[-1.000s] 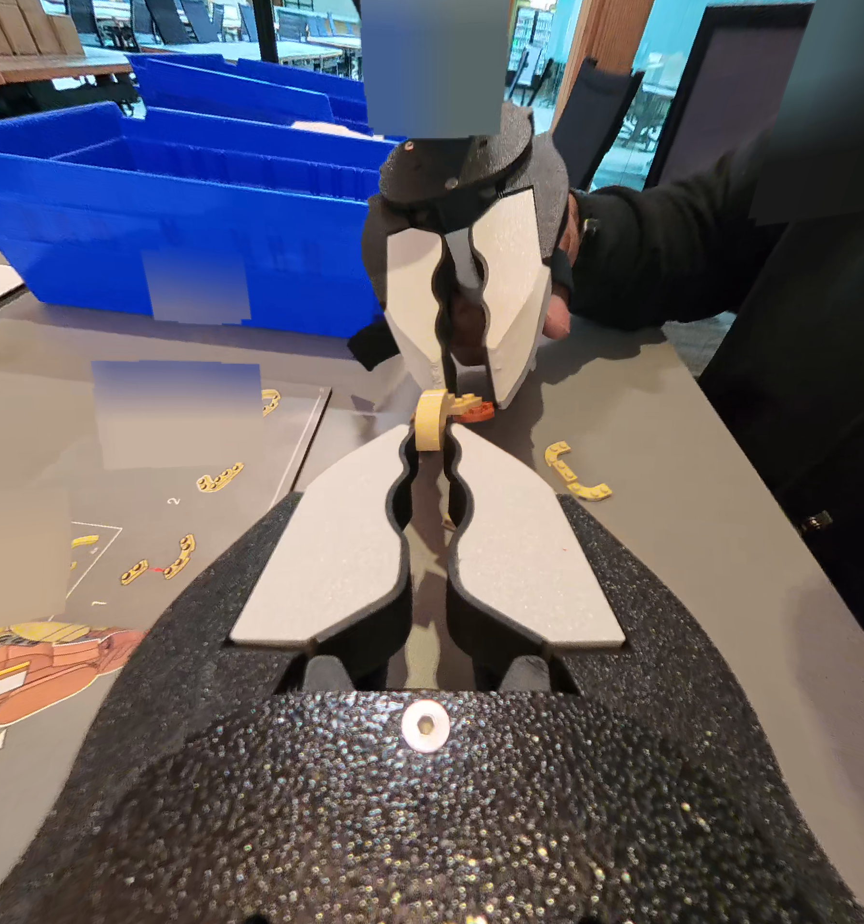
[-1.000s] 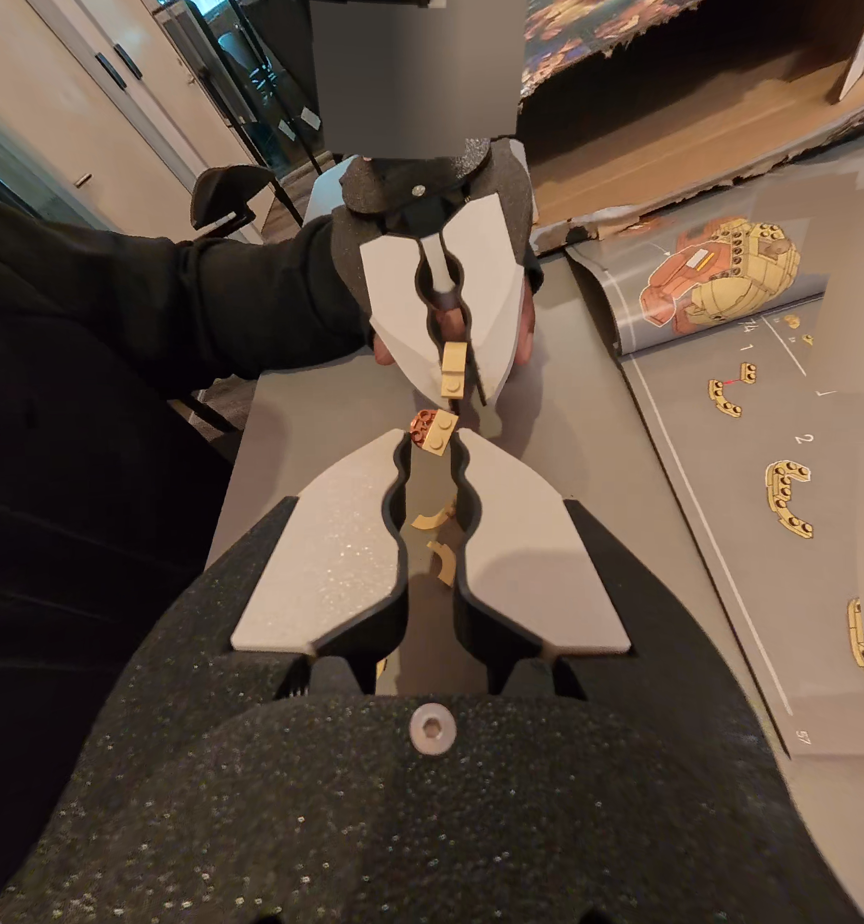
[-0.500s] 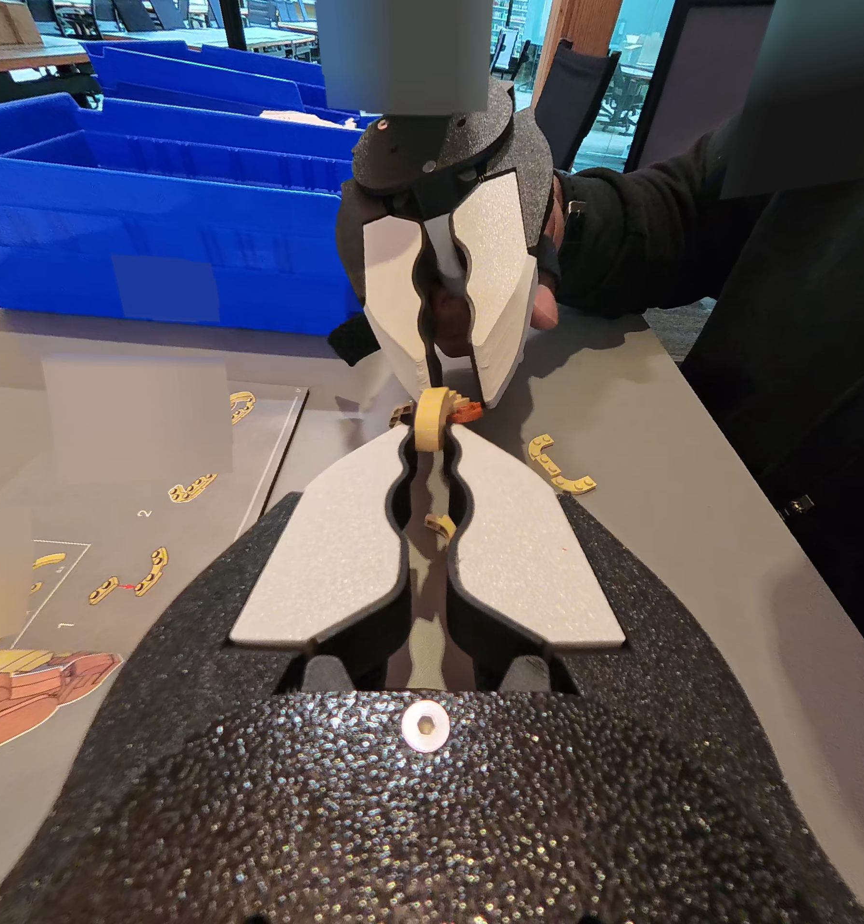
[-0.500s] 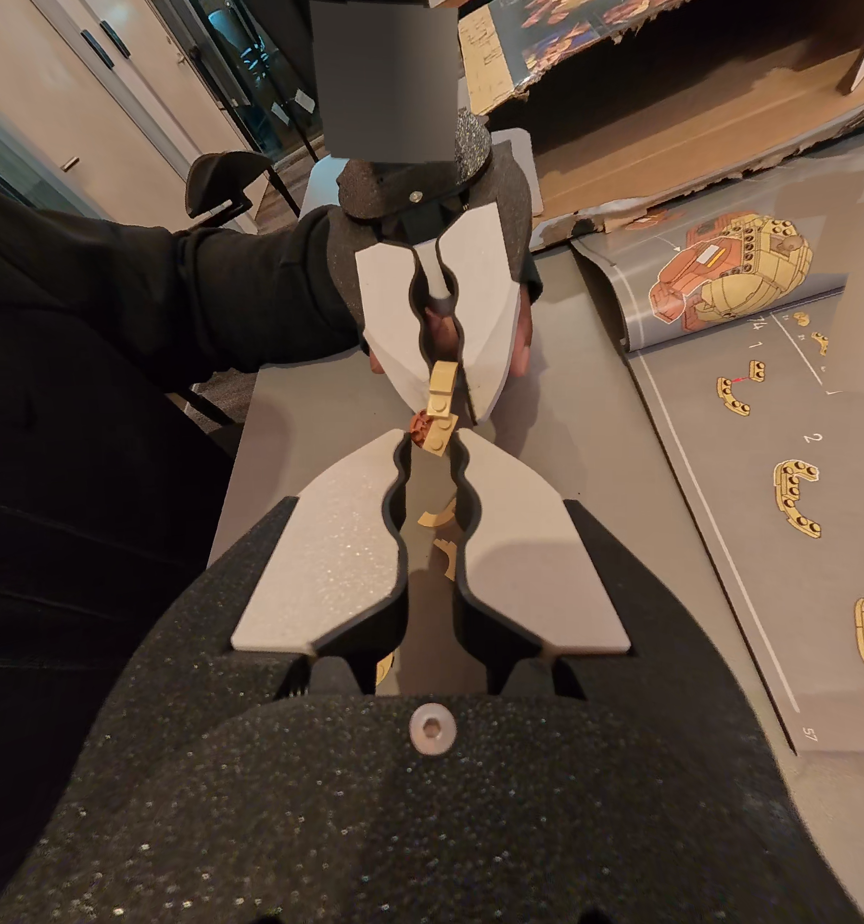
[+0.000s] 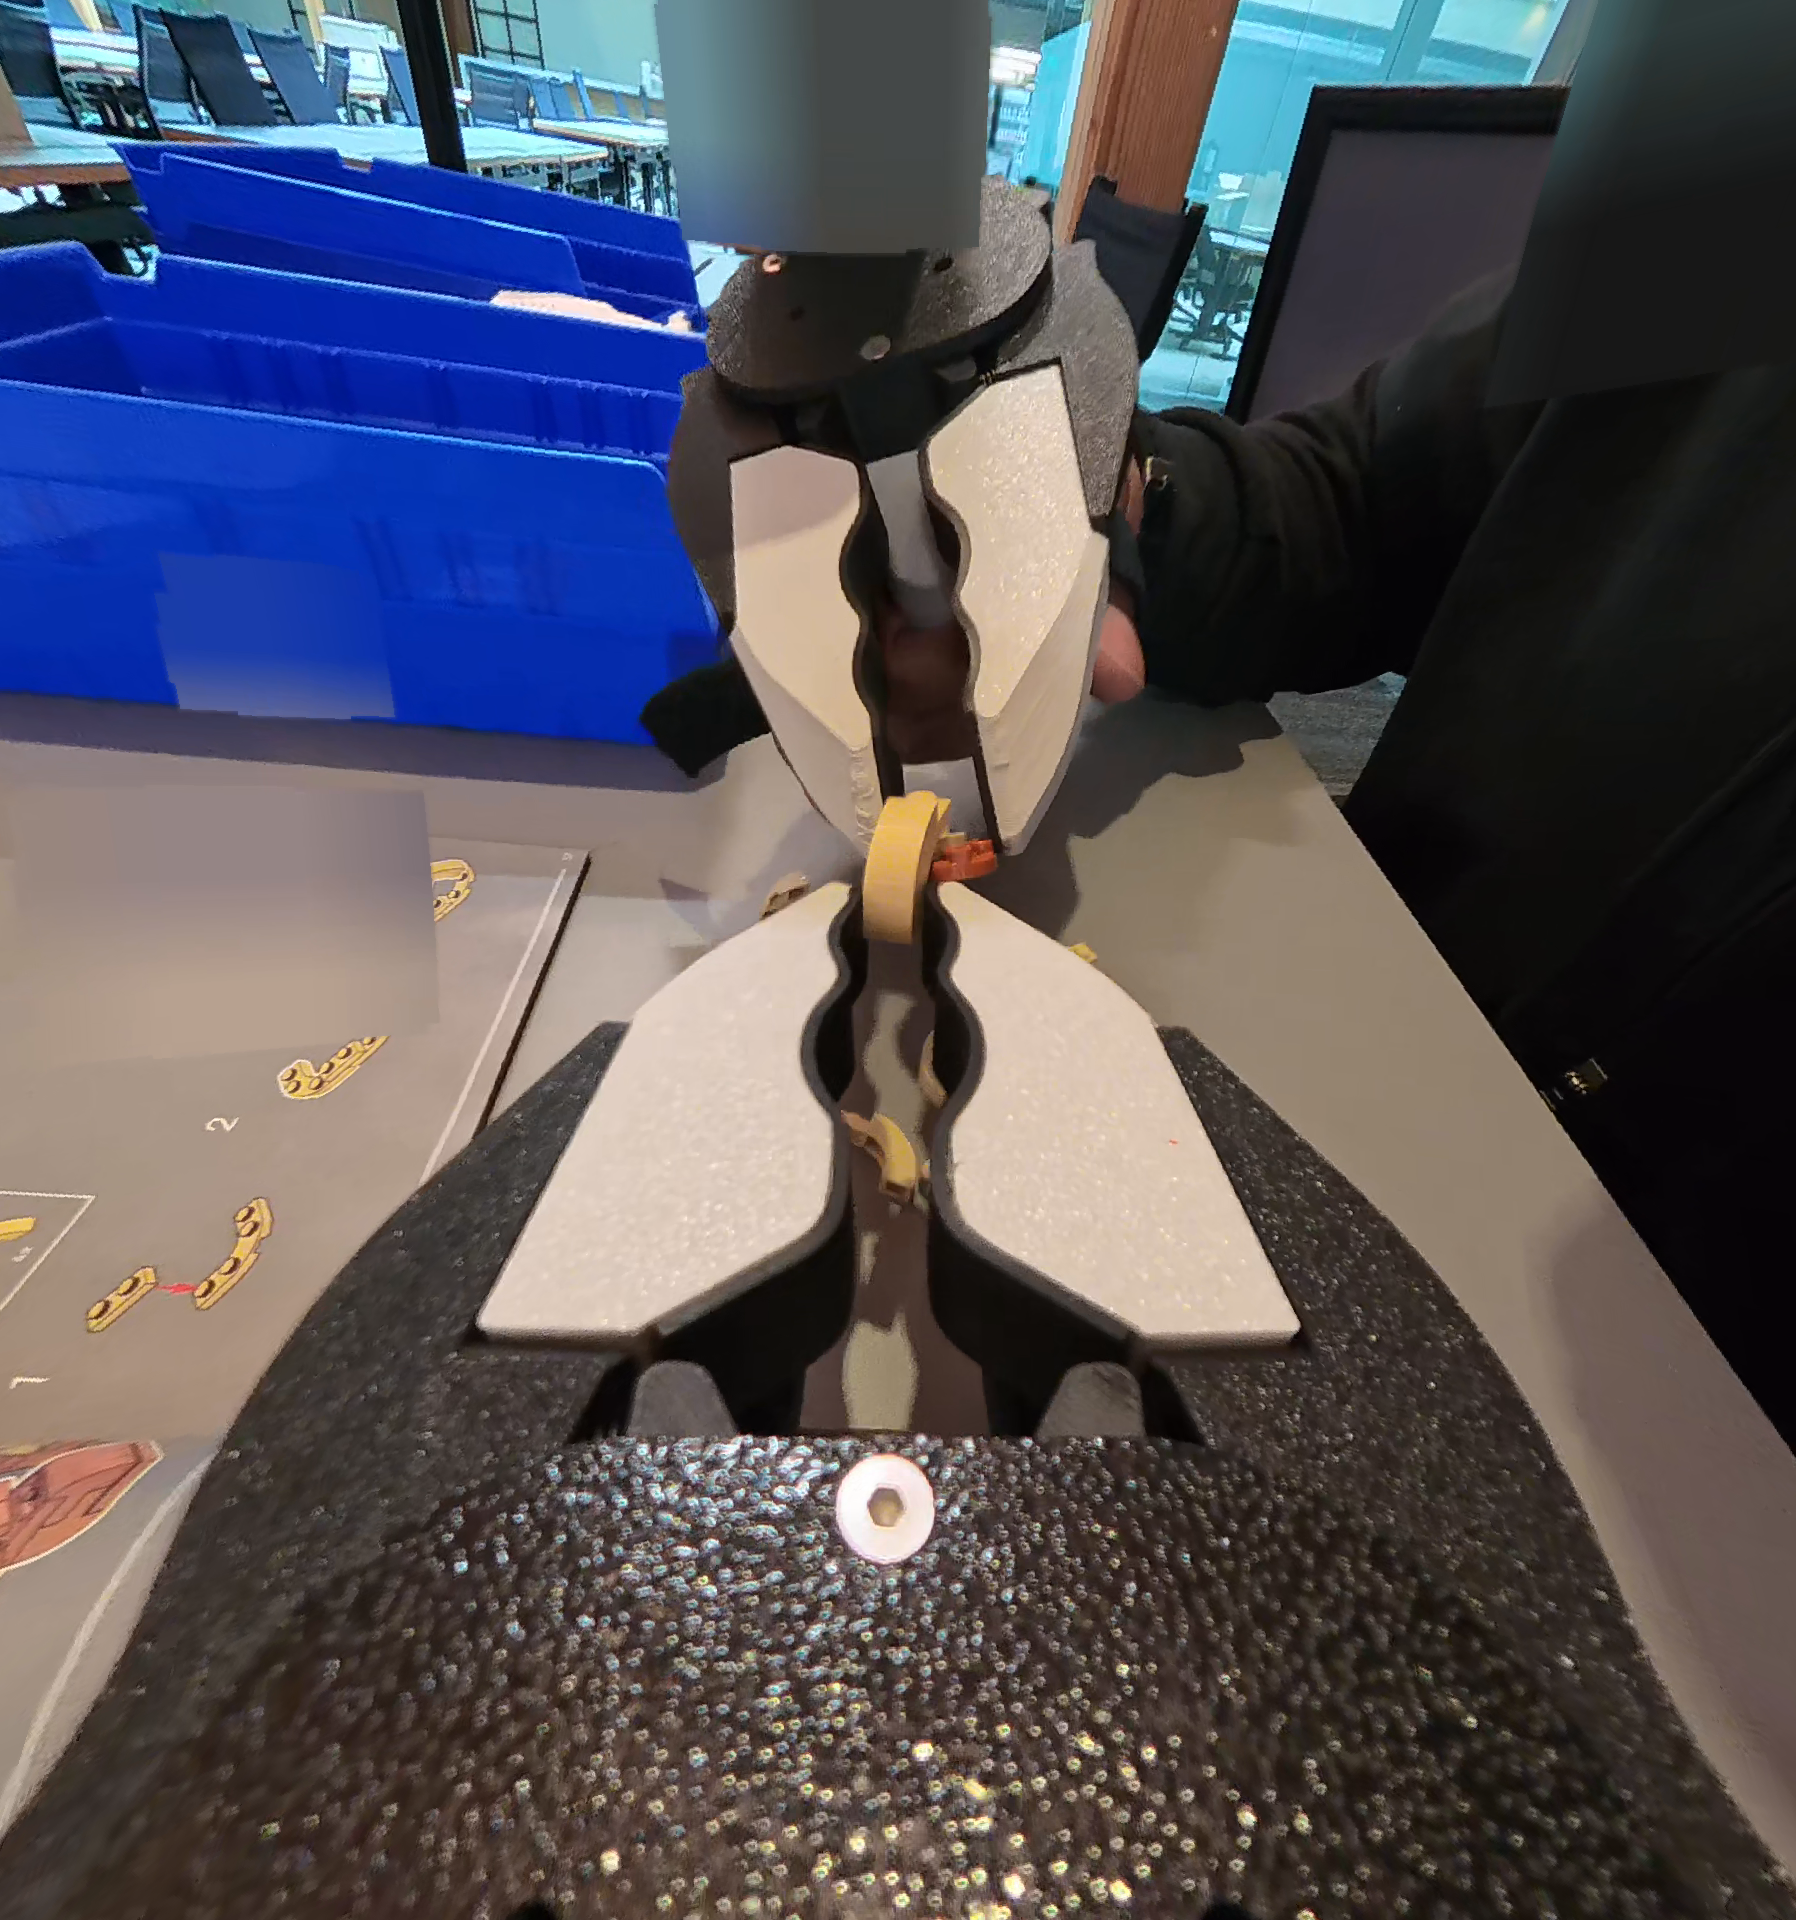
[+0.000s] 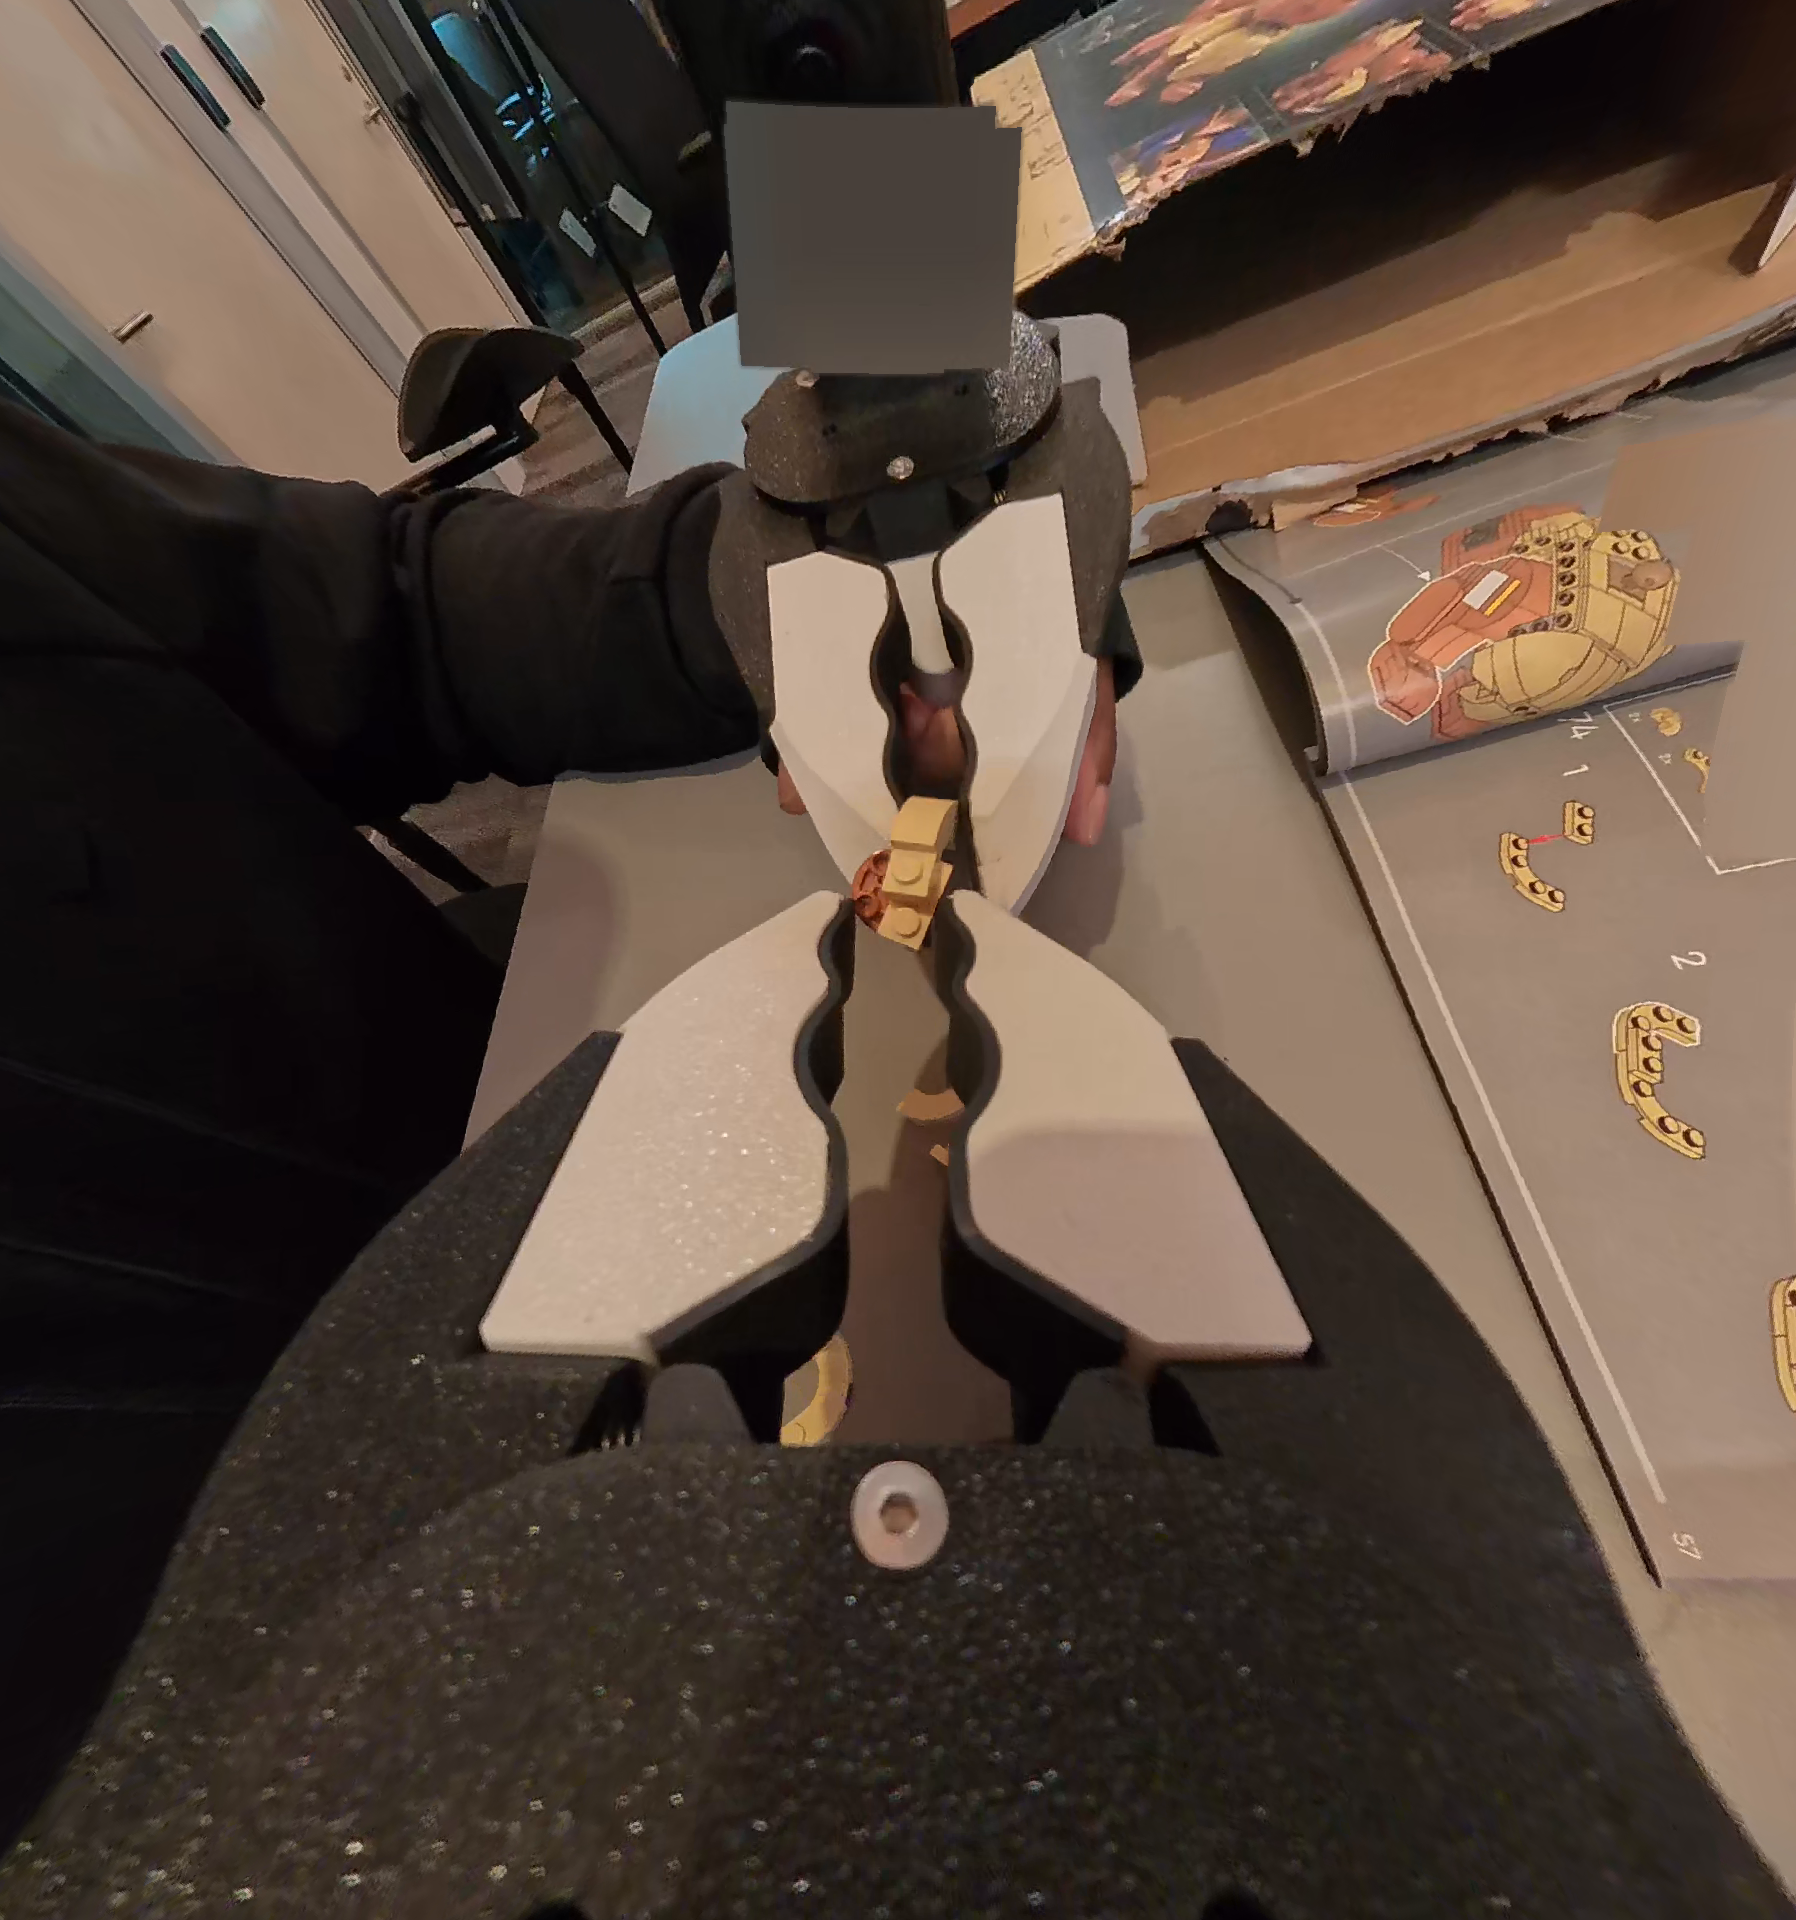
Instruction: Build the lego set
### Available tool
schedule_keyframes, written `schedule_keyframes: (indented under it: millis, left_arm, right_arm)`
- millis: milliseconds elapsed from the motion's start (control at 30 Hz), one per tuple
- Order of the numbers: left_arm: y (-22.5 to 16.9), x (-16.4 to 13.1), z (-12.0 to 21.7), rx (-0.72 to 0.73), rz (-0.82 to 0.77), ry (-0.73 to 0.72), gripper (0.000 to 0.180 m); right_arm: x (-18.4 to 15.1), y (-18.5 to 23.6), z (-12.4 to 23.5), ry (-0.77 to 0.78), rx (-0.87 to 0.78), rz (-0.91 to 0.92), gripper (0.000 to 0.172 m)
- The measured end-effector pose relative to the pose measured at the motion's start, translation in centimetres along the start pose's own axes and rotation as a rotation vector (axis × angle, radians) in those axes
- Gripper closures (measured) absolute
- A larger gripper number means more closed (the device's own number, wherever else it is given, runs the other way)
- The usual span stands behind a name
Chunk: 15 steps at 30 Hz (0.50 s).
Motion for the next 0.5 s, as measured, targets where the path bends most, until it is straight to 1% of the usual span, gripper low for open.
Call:
schedule_keyframes:
  millis: [233, 500]
  left_arm:
    - [-0.5, 1.2, 0.3, -0.048, 0.055, -0.090, 0.172]
    - [-0.9, 2.6, 0.7, -0.103, 0.157, -0.199, 0.173]
  right_arm:
    - [1.0, 0.9, 0.1, -0.008, -0.022, 0.045, 0.157]
    - [2.2, 1.6, 0.3, -0.042, -0.058, 0.114, 0.157]
Point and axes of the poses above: each gripper's, where its closed fingertips meet, z back along the fingers, x out of its top, y = z × x across the jaws, the point moved 1 cm from there along z, back along the fingers, and after that the axes turned 15 degrees about x, right-handed, at the moved point
